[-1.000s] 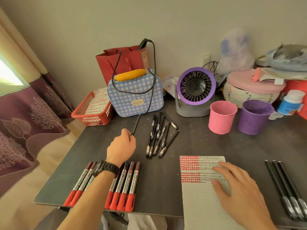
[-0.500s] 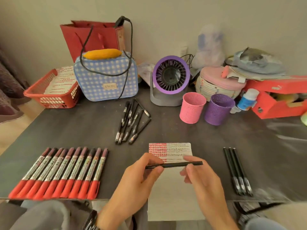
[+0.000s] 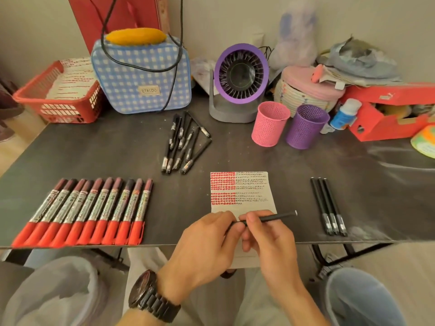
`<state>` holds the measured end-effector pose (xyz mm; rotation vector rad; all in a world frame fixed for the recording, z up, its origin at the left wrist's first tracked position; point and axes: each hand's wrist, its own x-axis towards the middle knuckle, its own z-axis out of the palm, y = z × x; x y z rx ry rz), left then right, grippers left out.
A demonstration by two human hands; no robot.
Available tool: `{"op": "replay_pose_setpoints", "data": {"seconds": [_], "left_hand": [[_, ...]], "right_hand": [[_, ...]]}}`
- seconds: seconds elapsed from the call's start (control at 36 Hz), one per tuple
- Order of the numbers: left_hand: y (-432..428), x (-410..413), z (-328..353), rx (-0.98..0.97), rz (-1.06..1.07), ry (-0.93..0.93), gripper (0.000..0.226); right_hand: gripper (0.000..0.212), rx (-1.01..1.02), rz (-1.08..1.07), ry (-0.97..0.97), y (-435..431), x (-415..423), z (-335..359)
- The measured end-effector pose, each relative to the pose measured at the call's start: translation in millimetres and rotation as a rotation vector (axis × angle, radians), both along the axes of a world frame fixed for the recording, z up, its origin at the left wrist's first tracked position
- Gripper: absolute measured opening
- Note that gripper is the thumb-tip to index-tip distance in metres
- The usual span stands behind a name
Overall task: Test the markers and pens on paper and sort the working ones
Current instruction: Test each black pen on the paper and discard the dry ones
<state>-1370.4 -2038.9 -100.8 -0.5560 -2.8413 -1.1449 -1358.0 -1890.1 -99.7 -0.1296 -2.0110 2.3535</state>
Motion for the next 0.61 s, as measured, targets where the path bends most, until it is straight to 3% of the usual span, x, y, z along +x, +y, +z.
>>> {"op": "replay_pose_setpoints", "data": {"seconds": [0.19, 0.31, 0.47, 0.61], "left_hand": [[-6.5, 1.3, 1.9, -0.129, 0.107, 0.108, 0.064], [-6.3, -3.4, 3.1, -0.103, 0.074, 0.116, 0.06], [-10.4, -35.8, 3.8, -0.177, 0.106, 0.159, 0.042], [-5.4, -63.3, -11.8, -0.207, 0.02, 0.087, 0.053]], "right_hand": [[0.019, 0.078, 0.114, 0.11, 15.4, -2.5, 17.0], [0.024, 0.127, 0.165, 0.123, 24.9, -11.4, 29.2], [0.02, -0.024, -0.038, -0.017, 48.1, -50.7, 30.0], [0.02, 0.147, -0.072, -0.059, 50.9, -80.4, 13.8]]}}
